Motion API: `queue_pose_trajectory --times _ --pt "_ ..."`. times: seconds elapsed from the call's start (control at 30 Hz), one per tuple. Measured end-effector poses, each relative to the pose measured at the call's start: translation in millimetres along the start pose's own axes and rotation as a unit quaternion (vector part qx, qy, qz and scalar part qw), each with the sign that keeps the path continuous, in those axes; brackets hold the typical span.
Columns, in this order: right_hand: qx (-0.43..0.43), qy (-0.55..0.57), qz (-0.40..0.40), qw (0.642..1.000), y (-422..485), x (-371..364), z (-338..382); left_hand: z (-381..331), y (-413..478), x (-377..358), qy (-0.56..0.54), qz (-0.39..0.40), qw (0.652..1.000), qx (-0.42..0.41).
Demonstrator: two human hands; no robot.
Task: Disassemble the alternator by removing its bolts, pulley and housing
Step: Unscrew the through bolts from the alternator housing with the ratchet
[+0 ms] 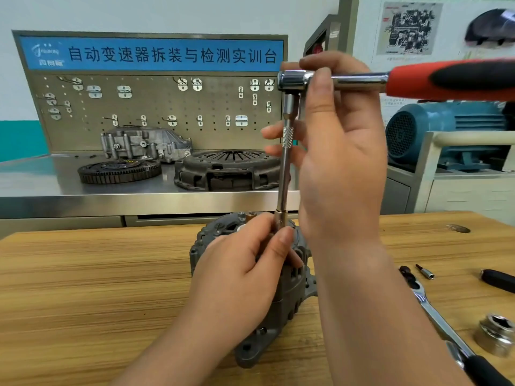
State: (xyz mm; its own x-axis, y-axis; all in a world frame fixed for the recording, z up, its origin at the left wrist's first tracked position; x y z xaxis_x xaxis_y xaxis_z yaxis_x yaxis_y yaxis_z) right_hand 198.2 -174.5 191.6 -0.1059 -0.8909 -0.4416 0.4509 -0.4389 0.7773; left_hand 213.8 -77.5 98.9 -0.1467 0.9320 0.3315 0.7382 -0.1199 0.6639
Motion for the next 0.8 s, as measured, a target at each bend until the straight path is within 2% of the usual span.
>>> queue_pose_trajectory --times 0.07,0.13,0.17,0.23,0.33,0.4,0.47,0.5,0.53,0.57,0.67,0.8 --pt "-0.129 0.127 0.028 0.983 -1 -4 -10 -2 0 1 0.002 0.002 1.0 -0.019" --pt "-0.213 0.231 0.067 0.947 -2 -10 -15 -3 0 1 0.002 0.01 1.0 -0.024" --pt "-0.231 0.259 0.085 0.934 -3 -11 -14 -2 0 0 0.002 0.013 1.0 -0.024" --pt "-0.228 0.262 0.108 0.932 -4 -13 -13 -1 1 0 0.008 0.01 1.0 -0.018" --pt "-0.145 0.158 0.07 0.974 -2 -7 -9 1 1 0 0.022 0.004 1.0 -0.003" --pt "0.007 0.006 0.01 1.0 1 2 3 3 1 0 0.022 0.006 1.0 0.012" --pt "0.169 -0.142 -0.015 0.975 -2 3 15 4 2 -1 0.018 0.007 1.0 0.02" --pt "0.208 -0.175 -0.021 0.962 -4 3 18 3 2 -1 0.015 0.01 1.0 0.019" --pt "0.212 -0.174 -0.026 0.961 -4 4 18 3 2 -2 0.013 0.013 1.0 0.017" --pt "0.182 -0.147 -0.03 0.972 -3 5 16 2 2 -2 0.011 0.015 1.0 0.012" --pt "0.015 -0.004 -0.009 1.0 -1 2 4 1 0 1 0.005 0.012 1.0 -0.005" --pt "-0.127 0.135 0.06 0.981 -3 -11 -8 -2 -1 3 -0.001 0.01 1.0 -0.016"
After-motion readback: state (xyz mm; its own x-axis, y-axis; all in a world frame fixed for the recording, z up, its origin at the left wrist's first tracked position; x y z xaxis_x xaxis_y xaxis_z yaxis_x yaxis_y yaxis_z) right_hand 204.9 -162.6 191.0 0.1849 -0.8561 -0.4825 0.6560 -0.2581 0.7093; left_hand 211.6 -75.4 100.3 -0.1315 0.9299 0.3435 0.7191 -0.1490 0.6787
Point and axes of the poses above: each hand's wrist, its own y-axis towards the middle knuckle, its own x-axis out of the back of the hand, z = x × y, the point moved 6 cm from there along y, towards the middle knuckle, and after that the axes turned 8 degrees about -z, right-handed, at the moved point
